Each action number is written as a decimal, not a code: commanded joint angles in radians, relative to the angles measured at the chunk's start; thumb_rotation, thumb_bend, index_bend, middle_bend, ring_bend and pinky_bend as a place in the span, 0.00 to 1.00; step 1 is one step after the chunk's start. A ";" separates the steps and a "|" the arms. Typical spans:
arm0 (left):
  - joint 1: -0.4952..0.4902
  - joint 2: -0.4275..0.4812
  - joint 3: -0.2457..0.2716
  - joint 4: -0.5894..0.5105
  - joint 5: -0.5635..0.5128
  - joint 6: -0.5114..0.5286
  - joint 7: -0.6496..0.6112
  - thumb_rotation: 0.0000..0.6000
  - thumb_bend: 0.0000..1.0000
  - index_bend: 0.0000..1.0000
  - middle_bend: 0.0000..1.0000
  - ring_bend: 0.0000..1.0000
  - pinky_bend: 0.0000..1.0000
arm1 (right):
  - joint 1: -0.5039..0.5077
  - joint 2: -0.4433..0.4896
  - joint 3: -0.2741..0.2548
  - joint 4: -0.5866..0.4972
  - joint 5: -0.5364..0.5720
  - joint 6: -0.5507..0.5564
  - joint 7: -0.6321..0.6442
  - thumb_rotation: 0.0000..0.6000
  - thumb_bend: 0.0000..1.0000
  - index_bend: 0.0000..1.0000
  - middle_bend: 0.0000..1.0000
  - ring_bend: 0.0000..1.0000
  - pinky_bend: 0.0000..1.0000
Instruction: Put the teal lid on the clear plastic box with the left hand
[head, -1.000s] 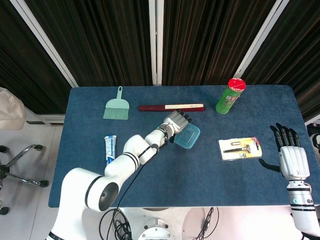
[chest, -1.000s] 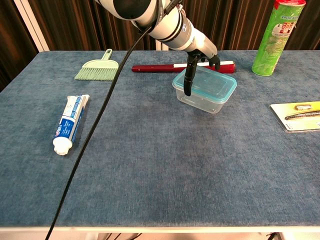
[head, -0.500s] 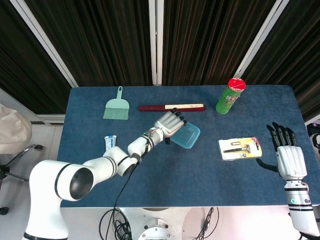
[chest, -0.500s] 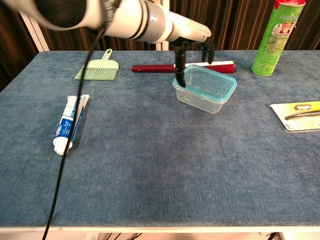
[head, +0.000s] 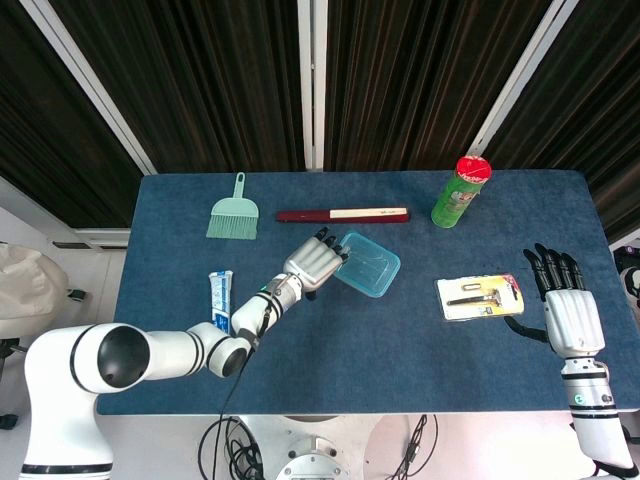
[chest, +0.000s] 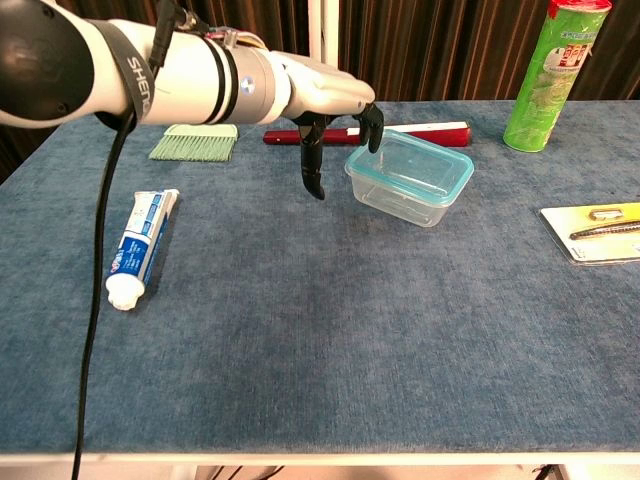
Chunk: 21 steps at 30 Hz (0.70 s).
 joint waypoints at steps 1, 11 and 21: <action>0.020 -0.021 -0.023 0.013 -0.011 -0.011 0.037 1.00 0.00 0.27 0.20 0.09 0.00 | 0.001 -0.002 0.000 0.005 0.003 -0.004 0.004 1.00 0.04 0.00 0.00 0.00 0.00; 0.055 -0.066 -0.064 0.052 -0.016 -0.032 0.138 1.00 0.00 0.27 0.20 0.09 0.00 | 0.002 -0.005 -0.001 0.012 0.004 -0.005 0.011 1.00 0.04 0.00 0.00 0.00 0.00; 0.084 -0.062 -0.116 0.025 0.003 -0.009 0.204 1.00 0.00 0.27 0.20 0.09 0.00 | -0.003 -0.007 -0.004 0.010 0.000 0.006 0.011 1.00 0.04 0.00 0.00 0.00 0.00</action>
